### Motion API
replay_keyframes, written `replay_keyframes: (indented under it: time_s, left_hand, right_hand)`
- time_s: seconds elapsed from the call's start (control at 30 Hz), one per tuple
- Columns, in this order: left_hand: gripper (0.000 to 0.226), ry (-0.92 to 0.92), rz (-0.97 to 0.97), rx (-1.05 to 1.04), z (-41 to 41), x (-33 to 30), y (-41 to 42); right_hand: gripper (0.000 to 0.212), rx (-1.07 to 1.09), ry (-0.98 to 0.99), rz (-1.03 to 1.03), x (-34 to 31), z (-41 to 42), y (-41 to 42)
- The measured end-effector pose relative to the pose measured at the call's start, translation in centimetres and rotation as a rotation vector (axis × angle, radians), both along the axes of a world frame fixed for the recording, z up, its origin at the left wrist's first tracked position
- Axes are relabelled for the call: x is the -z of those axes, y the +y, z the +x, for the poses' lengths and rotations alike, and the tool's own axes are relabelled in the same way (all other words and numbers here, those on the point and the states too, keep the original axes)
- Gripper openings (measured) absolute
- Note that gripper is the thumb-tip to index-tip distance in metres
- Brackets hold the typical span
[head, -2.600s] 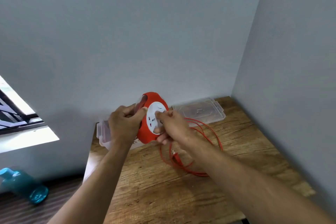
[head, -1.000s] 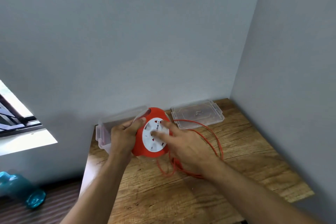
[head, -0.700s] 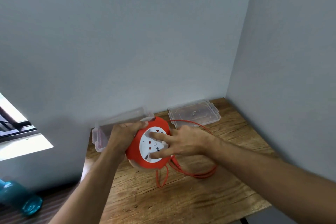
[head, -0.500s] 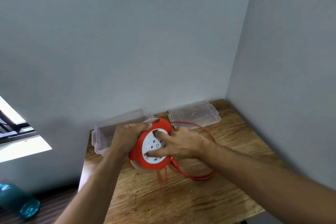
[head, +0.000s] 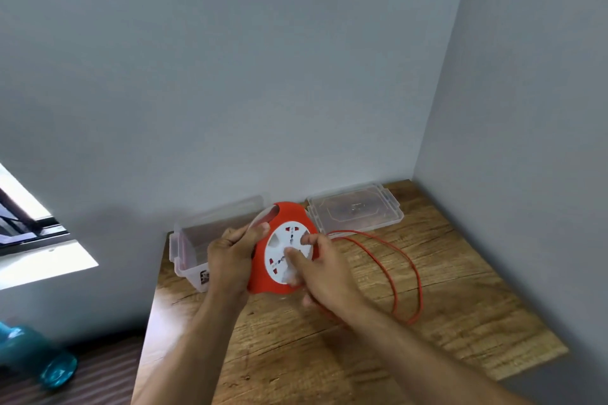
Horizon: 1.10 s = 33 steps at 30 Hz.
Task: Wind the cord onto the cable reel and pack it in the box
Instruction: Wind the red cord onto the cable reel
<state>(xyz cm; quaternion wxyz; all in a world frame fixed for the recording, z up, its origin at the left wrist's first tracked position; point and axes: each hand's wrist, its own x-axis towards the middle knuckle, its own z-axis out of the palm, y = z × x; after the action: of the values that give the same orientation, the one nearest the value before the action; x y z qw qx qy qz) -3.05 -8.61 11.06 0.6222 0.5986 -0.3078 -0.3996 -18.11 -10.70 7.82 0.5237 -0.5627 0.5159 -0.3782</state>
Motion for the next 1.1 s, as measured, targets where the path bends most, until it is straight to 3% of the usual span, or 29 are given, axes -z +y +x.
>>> replay_keyframes:
  time_s: [0.1,0.2,0.27,0.43,0.63,0.83,0.9,0.97,1.1]
  left_hand:
    - [0.024,0.102,0.049,0.015,0.7,0.1,-0.1]
    - [0.014,0.036,0.115,0.042,1.0,-0.2,-0.3]
    - [0.010,-0.013,0.153,0.060,1.1,-0.3,-0.5]
    - [0.009,-0.032,0.188,0.099,1.2,-0.3,-0.1]
    - [0.011,-0.061,0.187,0.182,1.1,-0.8,-0.5]
    - [0.010,-0.035,0.190,0.218,1.7,-0.5,-1.0]
    - [0.011,-0.041,0.173,0.204,1.7,-0.5,-1.2]
    - [0.010,-0.015,0.151,0.142,1.7,-0.5,-1.6]
    - [0.011,0.015,0.051,0.030,1.2,-0.4,-2.6]
  right_hand:
    - [0.032,-0.103,0.531,-0.631,0.4,-3.7,-1.0]
    - [0.046,-0.525,0.888,-1.150,0.7,-5.5,-2.1]
    - [0.049,-0.680,0.989,-1.262,0.4,-5.5,-2.9]
    - [0.058,-0.769,1.063,-1.446,-0.6,-4.5,-4.2]
    - [0.063,-1.065,1.137,-1.491,-3.7,-3.9,-6.7]
    - [0.057,-1.068,1.103,-1.652,-2.9,-2.8,-6.8]
    - [0.059,-0.967,1.123,-1.598,-2.5,-2.7,-6.7]
    - [0.058,-0.708,1.078,-1.456,-2.0,-2.4,-6.0]
    - [0.065,-0.042,0.725,-0.812,-0.5,0.1,-2.9]
